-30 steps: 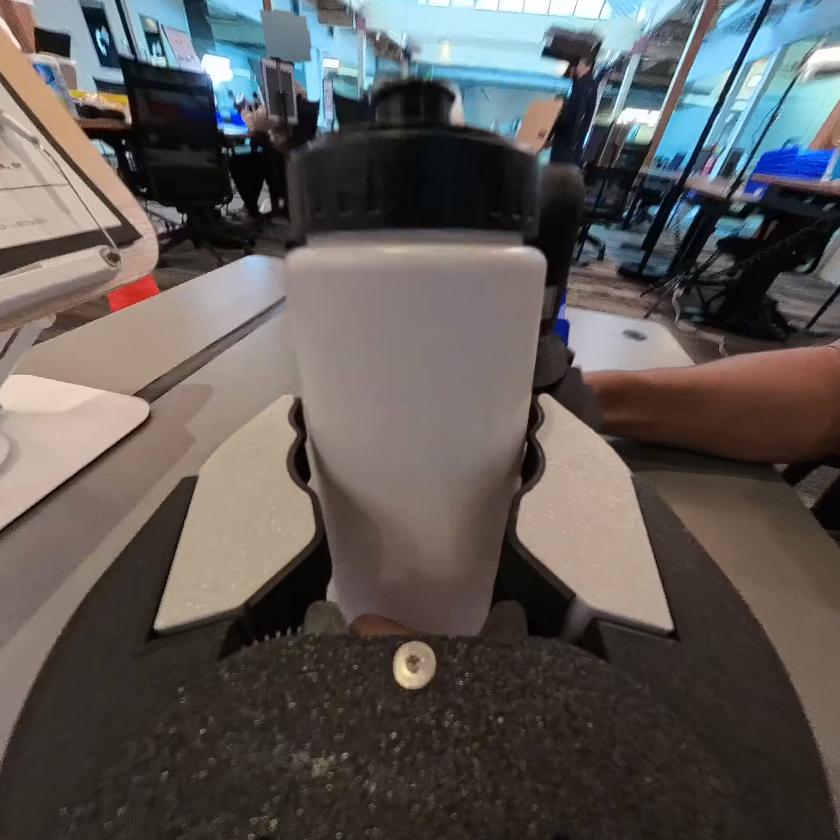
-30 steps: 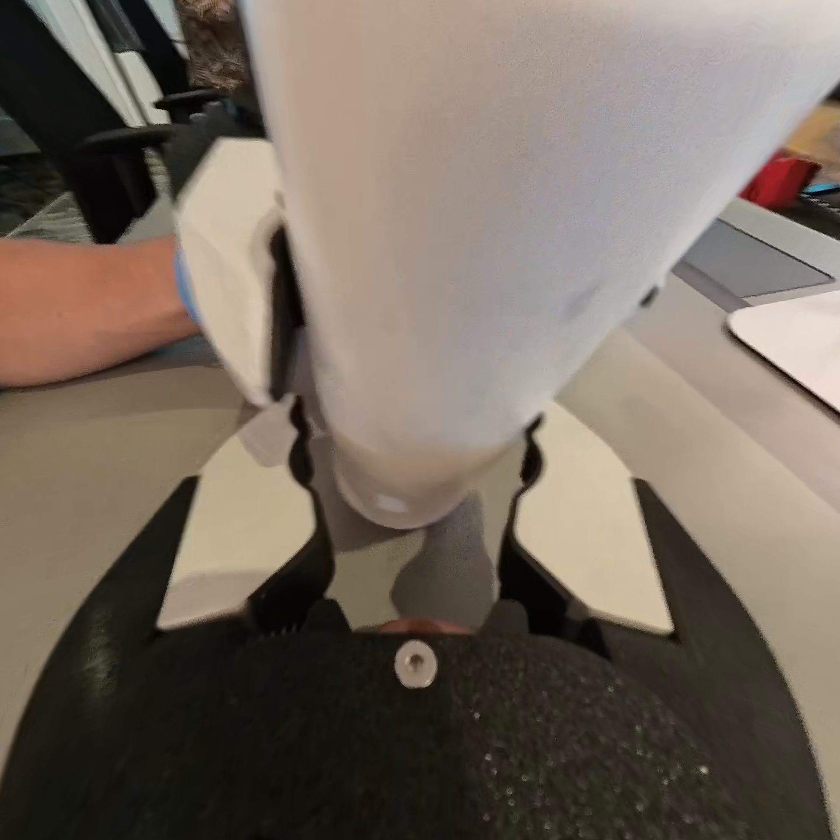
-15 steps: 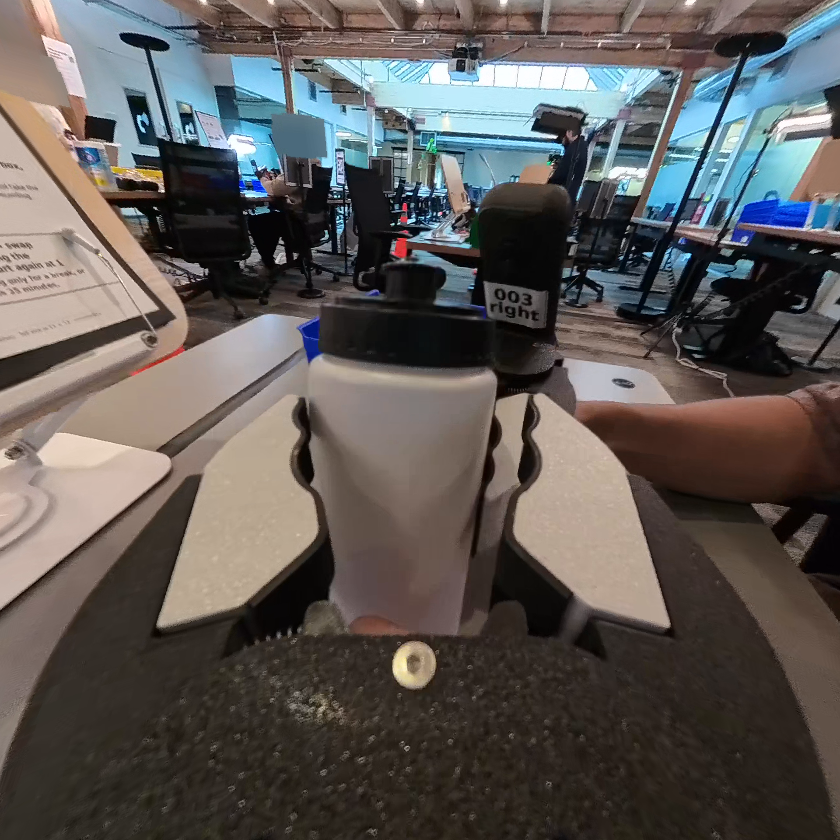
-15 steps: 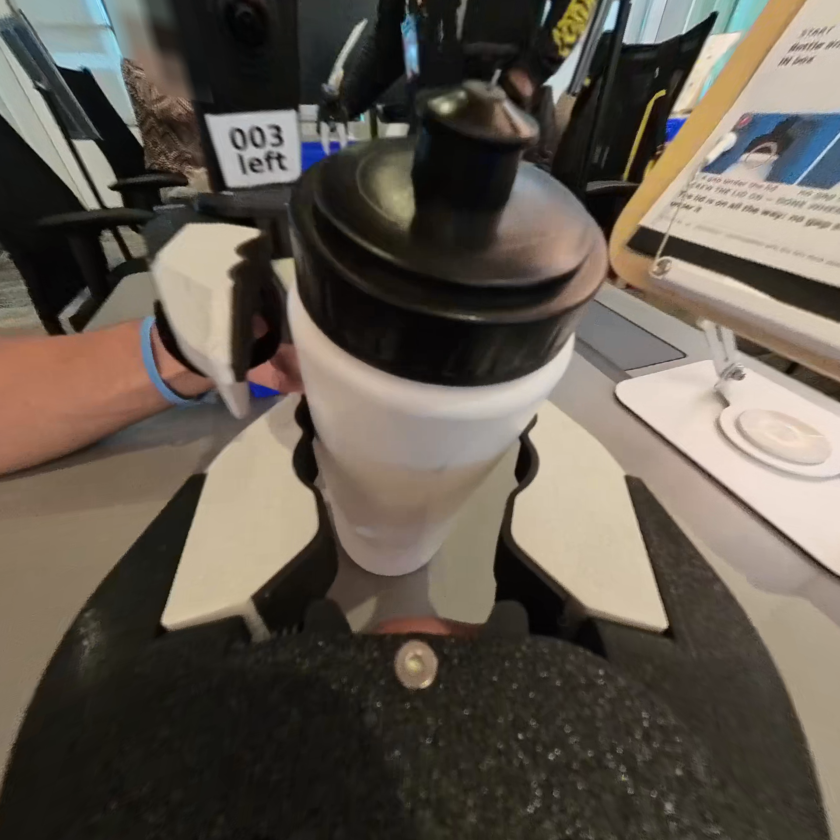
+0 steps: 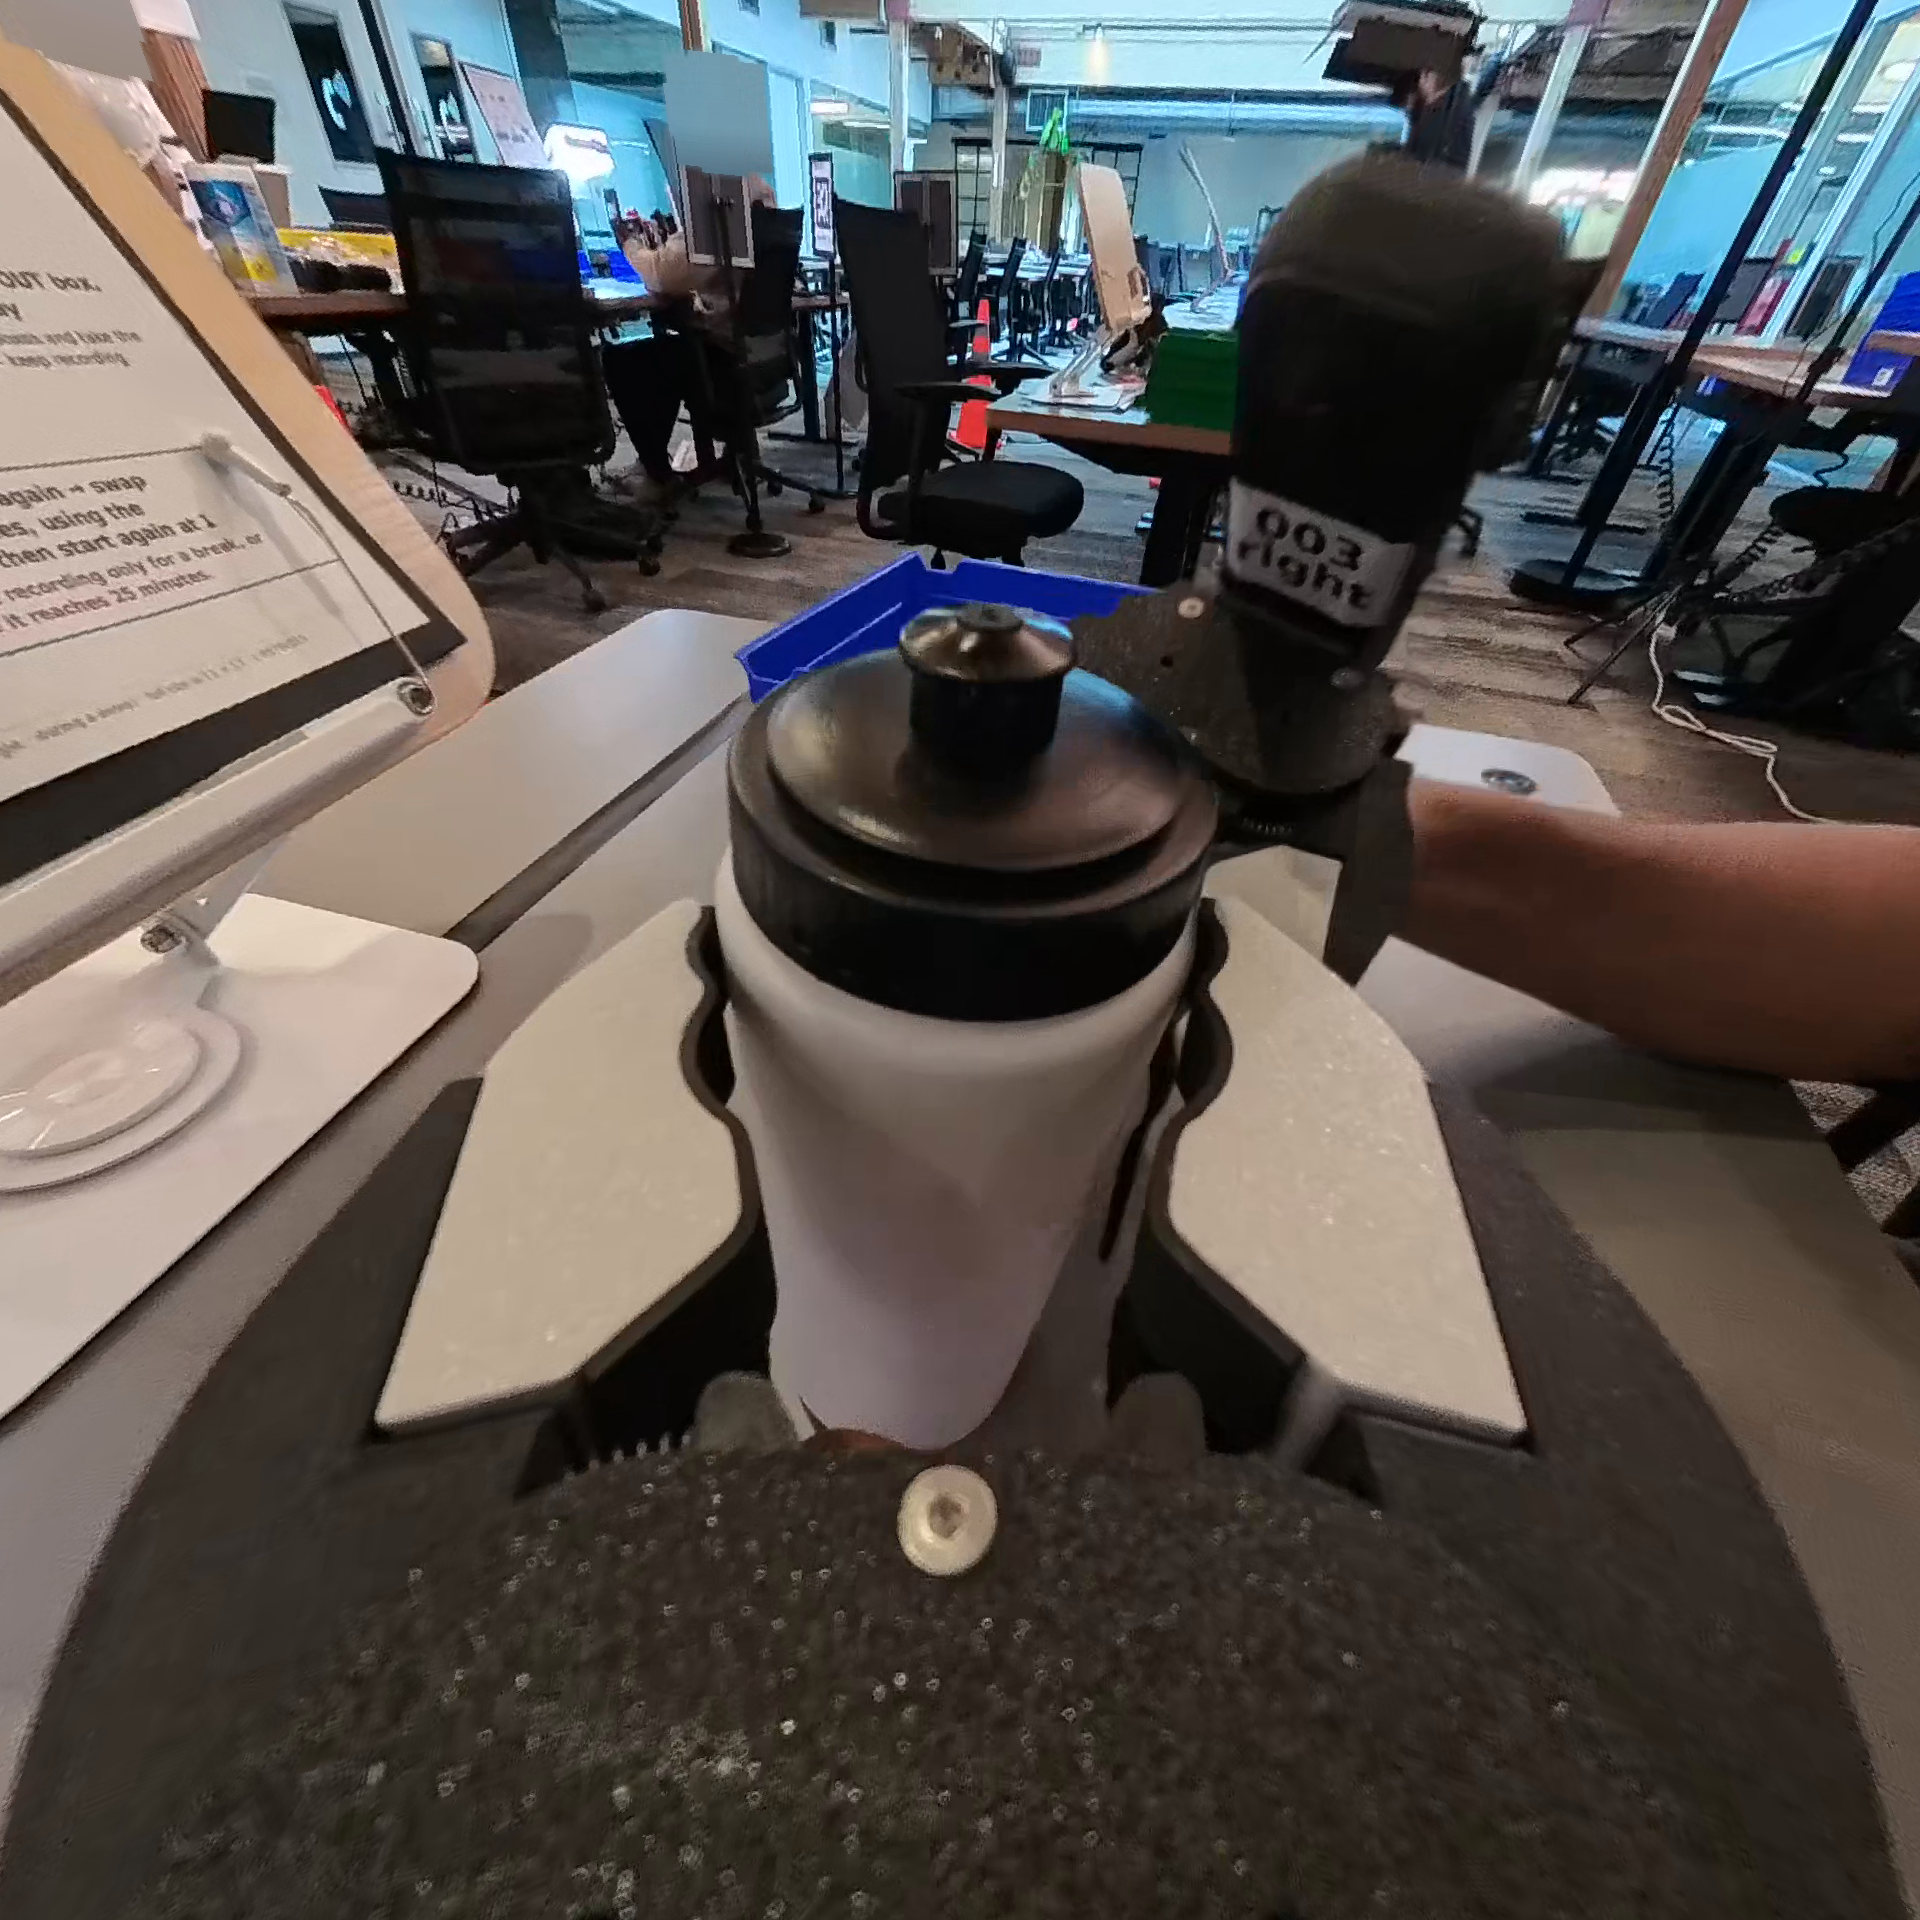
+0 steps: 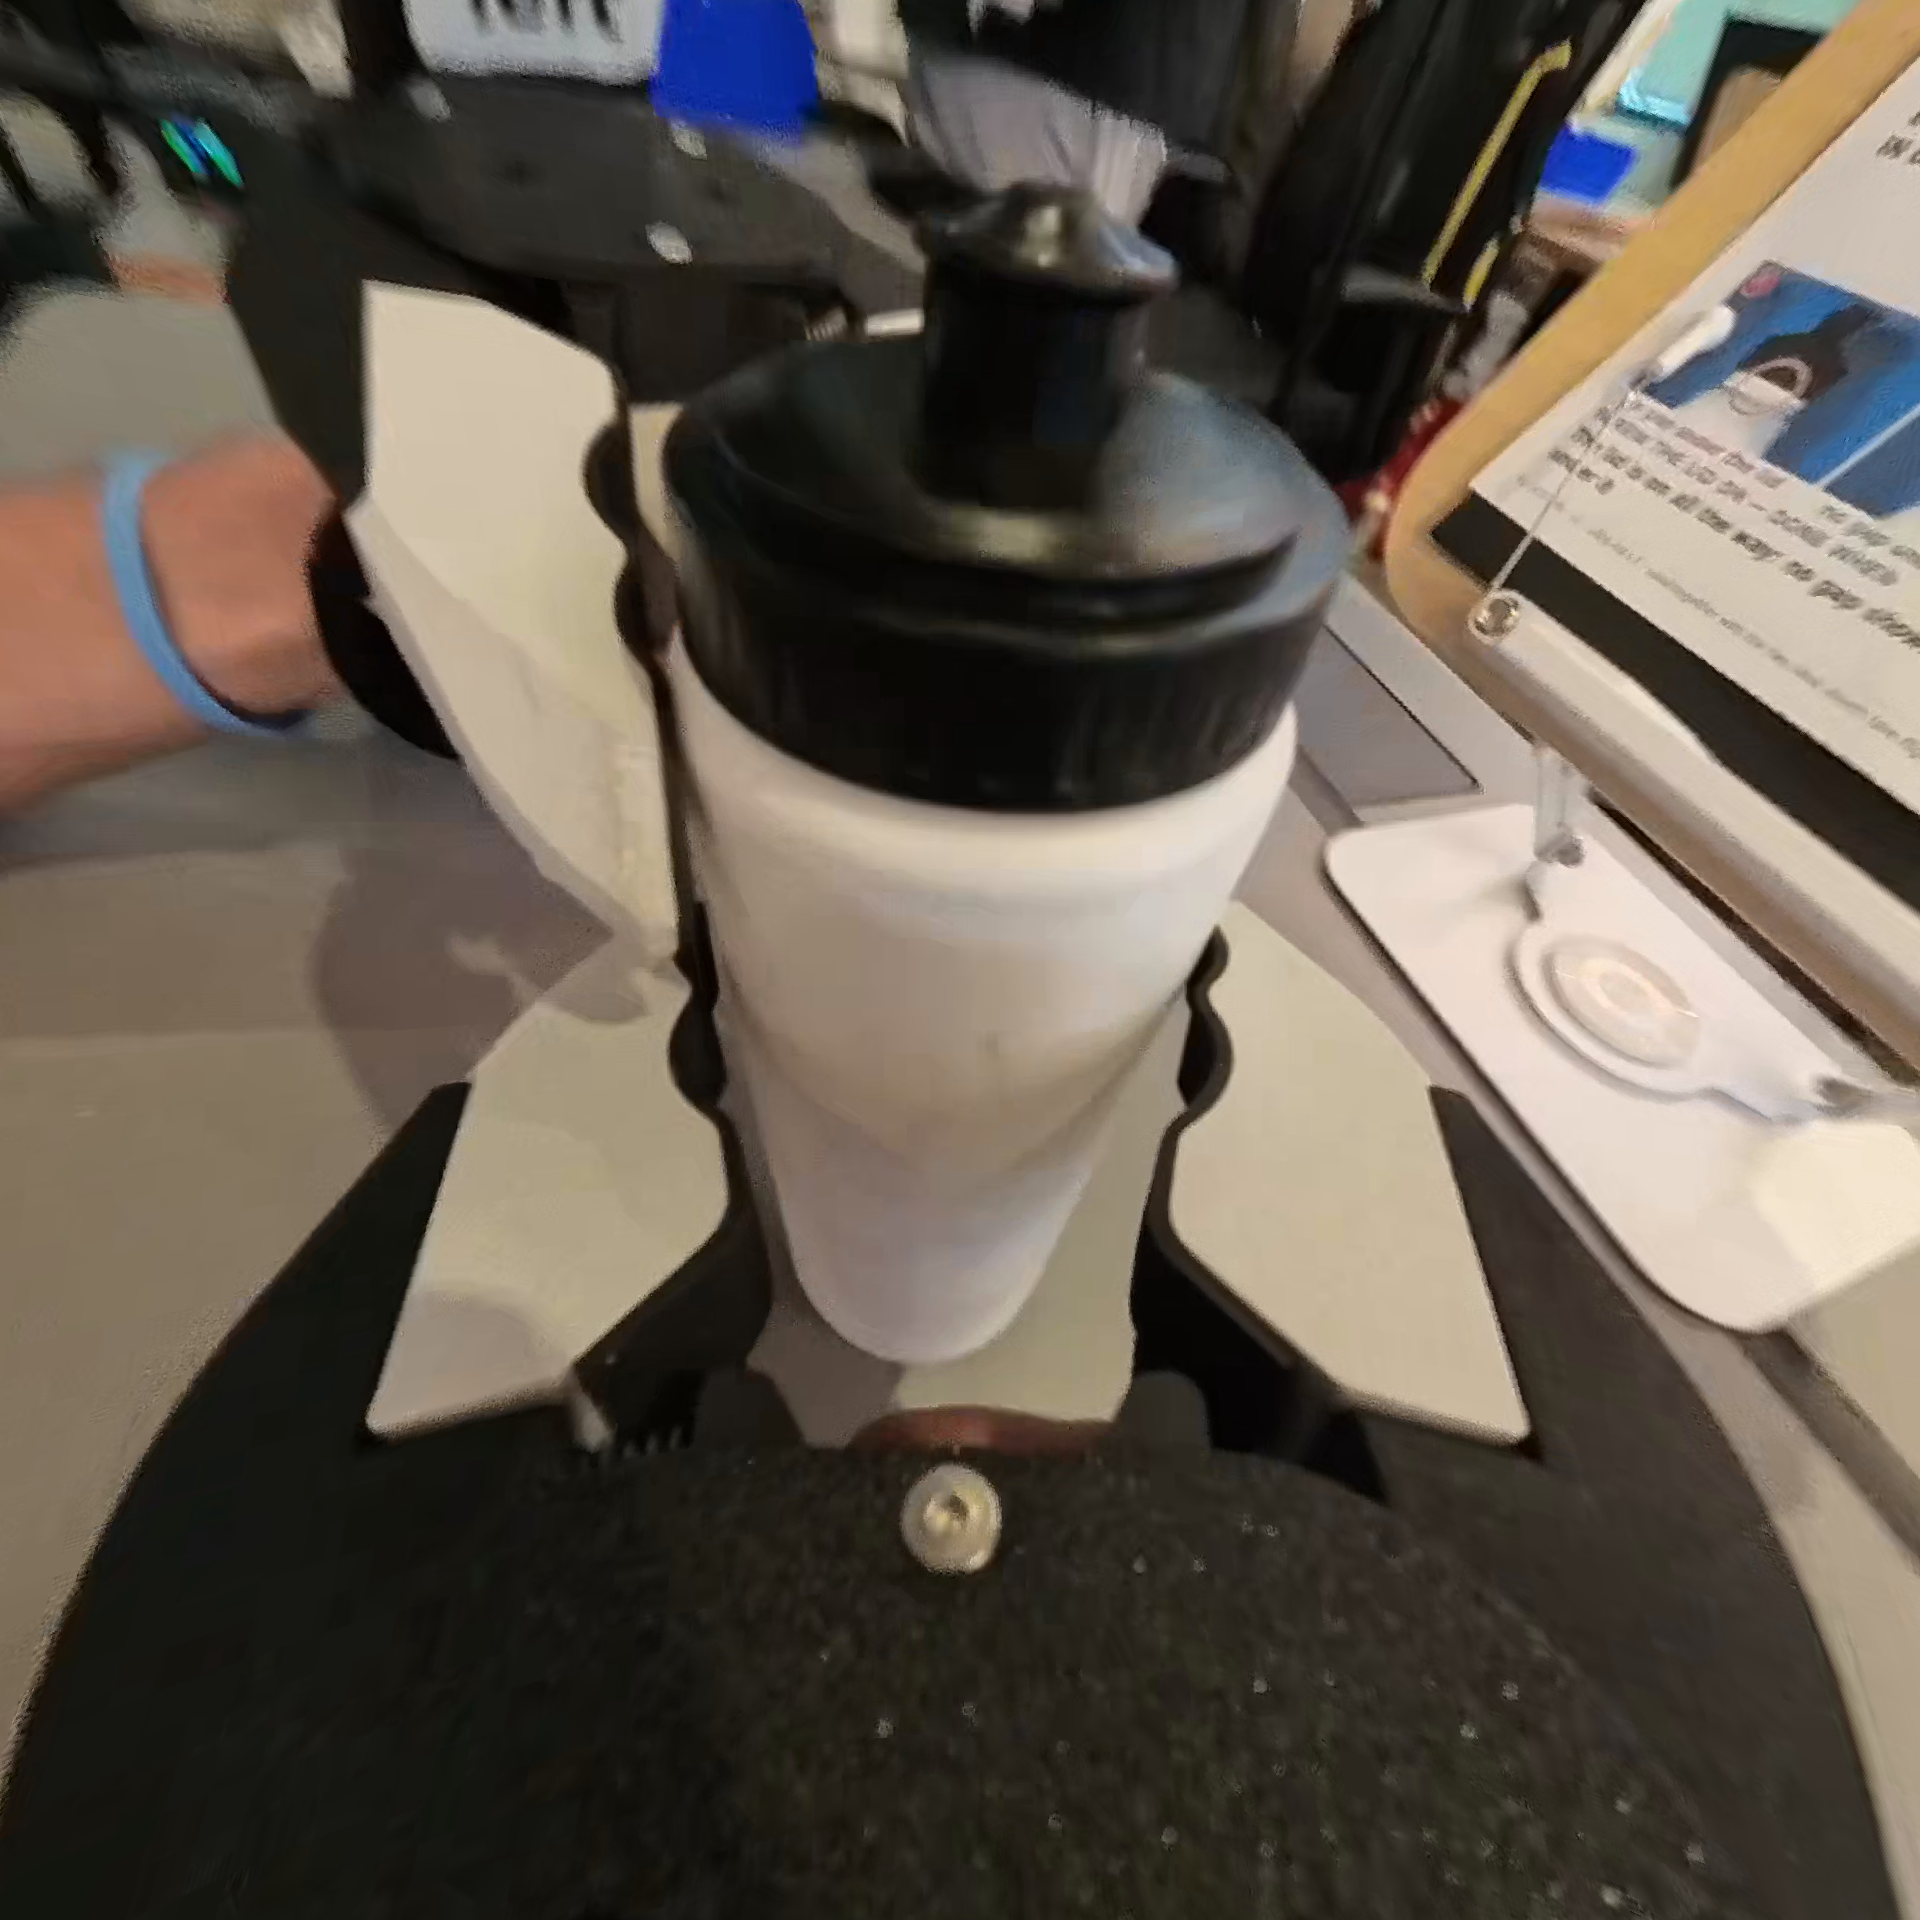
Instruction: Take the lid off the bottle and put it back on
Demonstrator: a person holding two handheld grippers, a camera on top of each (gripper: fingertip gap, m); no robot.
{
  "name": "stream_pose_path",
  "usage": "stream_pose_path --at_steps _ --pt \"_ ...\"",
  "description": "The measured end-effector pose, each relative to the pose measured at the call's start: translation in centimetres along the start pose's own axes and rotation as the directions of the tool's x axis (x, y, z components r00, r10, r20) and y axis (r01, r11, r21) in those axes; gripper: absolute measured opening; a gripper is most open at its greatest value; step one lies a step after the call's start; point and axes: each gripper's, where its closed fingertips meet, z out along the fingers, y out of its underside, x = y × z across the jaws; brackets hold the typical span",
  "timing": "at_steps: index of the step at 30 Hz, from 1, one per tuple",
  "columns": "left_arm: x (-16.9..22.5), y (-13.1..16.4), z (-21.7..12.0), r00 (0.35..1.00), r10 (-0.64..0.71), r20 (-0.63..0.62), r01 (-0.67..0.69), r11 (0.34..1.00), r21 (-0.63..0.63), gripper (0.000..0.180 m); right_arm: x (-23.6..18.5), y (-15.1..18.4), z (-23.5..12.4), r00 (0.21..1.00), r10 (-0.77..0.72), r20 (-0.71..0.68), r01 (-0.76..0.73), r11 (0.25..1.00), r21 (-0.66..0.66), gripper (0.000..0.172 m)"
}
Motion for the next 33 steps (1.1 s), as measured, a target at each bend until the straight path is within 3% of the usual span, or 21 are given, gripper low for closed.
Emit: stream_pose_path --at_steps 5,13,17,19,21,24,28,30,33 --pt "-0.5 0.0 -0.5 0.998 -0.059 -0.017 0.059 0.998 0.023 0.084 -0.6 -0.9 -0.1 0.961 0.179 0.212 -0.229 0.943 0.241 0.09" --pt "-0.2 0.1 -0.1 0.998 -0.058 0.032 0.061 0.996 -0.068 0.084 -0.6 -0.9 0.6 0.948 0.191 0.253 -0.271 0.903 0.333 0.085" --pt "0.9 -3.2 -1.8 0.998 0.019 0.053 -0.013 0.994 -0.108 0.081 -0.6 -0.9 0.6 0.948 0.192 0.254 -0.273 0.902 0.335 0.085" --pt "2.0 -4.4 -2.7 0.993 0.114 0.012 -0.107 0.963 -0.248 0.085 -0.5 -0.8 0.5 0.947 0.199 0.251 -0.278 0.898 0.34 0.085" --pt "2.3 -4.5 -3.3 0.965 0.255 -0.055 -0.252 0.856 -0.452 0.089 -0.6 -0.8 0.3 0.948 0.197 0.248 -0.276 0.898 0.341 0.085" --pt "2.4 -3.3 -4.4 0.926 0.29 -0.242 -0.37 0.568 -0.735 0.089 -0.9 -0.8 0.3 0.95 0.188 0.249 -0.268 0.901 0.342 0.085" --pt "0.9 -3.0 -4.6 0.92 0.184 -0.346 -0.389 0.33 -0.86 0.083 -0.9 -0.7 0.2 0.951 0.183 0.25 -0.263 0.904 0.338 0.085" --pt "-0.1 -2.6 -4.4 0.915 0.156 -0.371 -0.4 0.251 -0.882 0.082 -0.9 -0.7 0.3 0.953 0.18 0.245 -0.257 0.907 0.333 0.085" --pt "-0.3 -2.3 -3.0 0.909 0.111 -0.401 -0.416 0.243 -0.876 0.079 -1.0 -0.7 0.3 0.956 0.174 0.237 -0.247 0.911 0.329 0.085"
